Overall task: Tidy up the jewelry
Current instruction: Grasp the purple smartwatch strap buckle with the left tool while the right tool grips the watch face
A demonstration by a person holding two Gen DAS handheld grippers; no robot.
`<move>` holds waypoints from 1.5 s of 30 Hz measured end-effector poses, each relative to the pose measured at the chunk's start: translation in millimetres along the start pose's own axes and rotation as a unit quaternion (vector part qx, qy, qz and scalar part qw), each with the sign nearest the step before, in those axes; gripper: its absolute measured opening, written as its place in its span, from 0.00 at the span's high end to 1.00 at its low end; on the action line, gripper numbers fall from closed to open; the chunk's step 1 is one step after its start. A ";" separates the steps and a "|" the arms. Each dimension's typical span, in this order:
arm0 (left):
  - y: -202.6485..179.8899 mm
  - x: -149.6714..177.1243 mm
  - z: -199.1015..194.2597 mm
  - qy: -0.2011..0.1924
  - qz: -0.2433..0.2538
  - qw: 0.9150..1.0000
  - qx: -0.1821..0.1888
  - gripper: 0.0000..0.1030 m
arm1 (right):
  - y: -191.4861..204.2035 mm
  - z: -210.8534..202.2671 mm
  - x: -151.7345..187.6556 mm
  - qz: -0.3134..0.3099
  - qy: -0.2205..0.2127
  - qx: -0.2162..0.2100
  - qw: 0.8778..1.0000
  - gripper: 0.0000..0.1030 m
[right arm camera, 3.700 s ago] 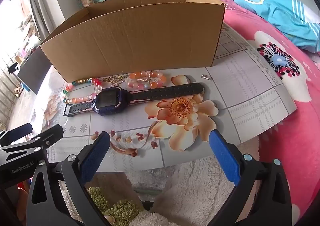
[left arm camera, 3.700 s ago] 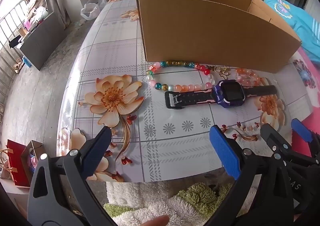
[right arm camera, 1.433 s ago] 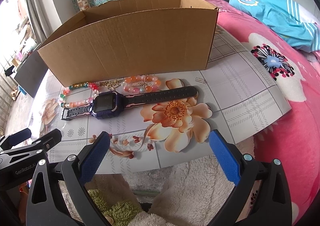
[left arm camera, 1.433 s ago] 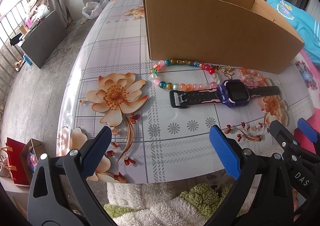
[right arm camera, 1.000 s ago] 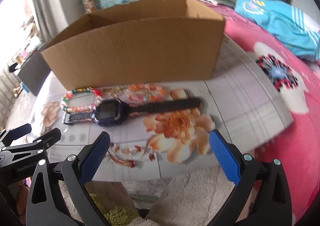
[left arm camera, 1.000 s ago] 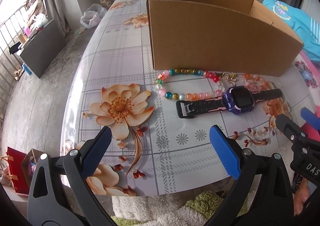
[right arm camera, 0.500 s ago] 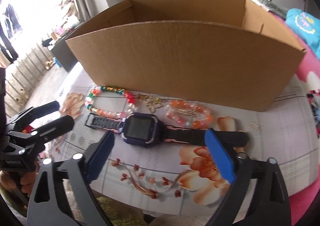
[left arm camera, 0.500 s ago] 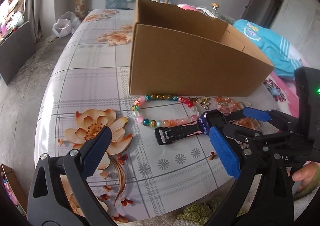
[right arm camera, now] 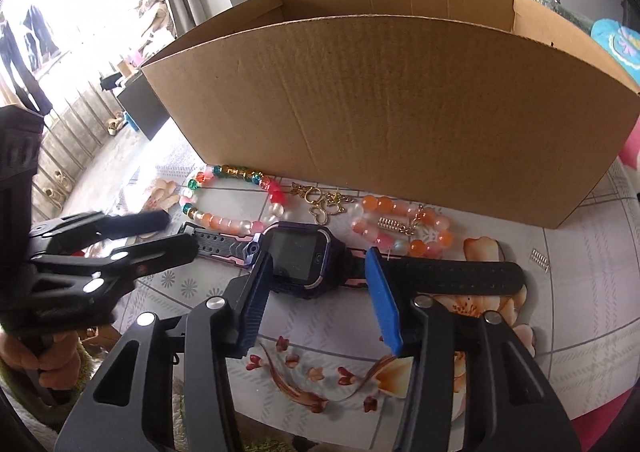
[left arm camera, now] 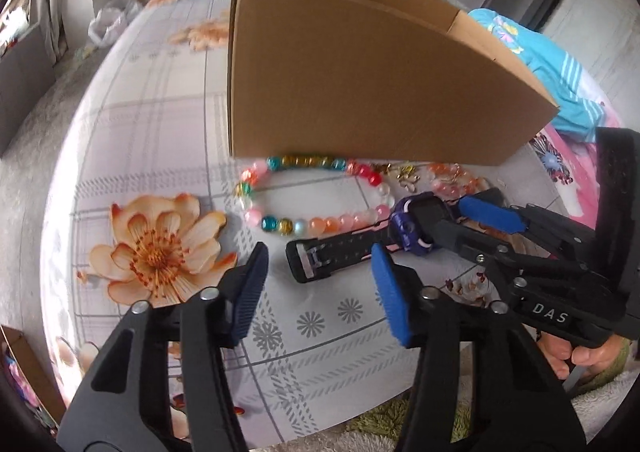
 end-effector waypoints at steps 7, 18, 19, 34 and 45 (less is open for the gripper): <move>-1.0 2.4 -0.3 0.011 -0.054 0.997 0.052 0.53 | -3.9 -5.3 3.8 0.006 -0.007 -0.002 1.000 0.57; -11.1 0.2 -11.0 -0.006 -0.125 0.981 0.147 0.54 | -7.9 -9.9 7.0 0.003 -0.015 -0.009 1.000 0.58; -11.0 -0.9 -13.1 -0.010 -0.123 0.983 0.137 0.54 | -7.6 -10.3 7.7 0.002 -0.016 -0.010 1.000 0.58; -9.5 5.8 -3.8 0.006 -0.137 0.980 0.143 0.44 | -12.9 -16.6 11.3 0.003 -0.027 -0.021 0.999 0.57; -23.6 9.4 -4.0 0.012 -0.114 0.982 0.153 0.67 | -5.3 -26.4 22.7 -0.008 -0.020 -0.035 0.999 0.58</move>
Point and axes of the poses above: each gripper's, at about its wrist camera, not at the fingertips, and z roughly the way its jaws point, y to its left, x to its underside, the point moved 8 cm from there along z, roughly the way its jaws point, and after that the axes turned 3 degrees about x, right-handed, at the moved point
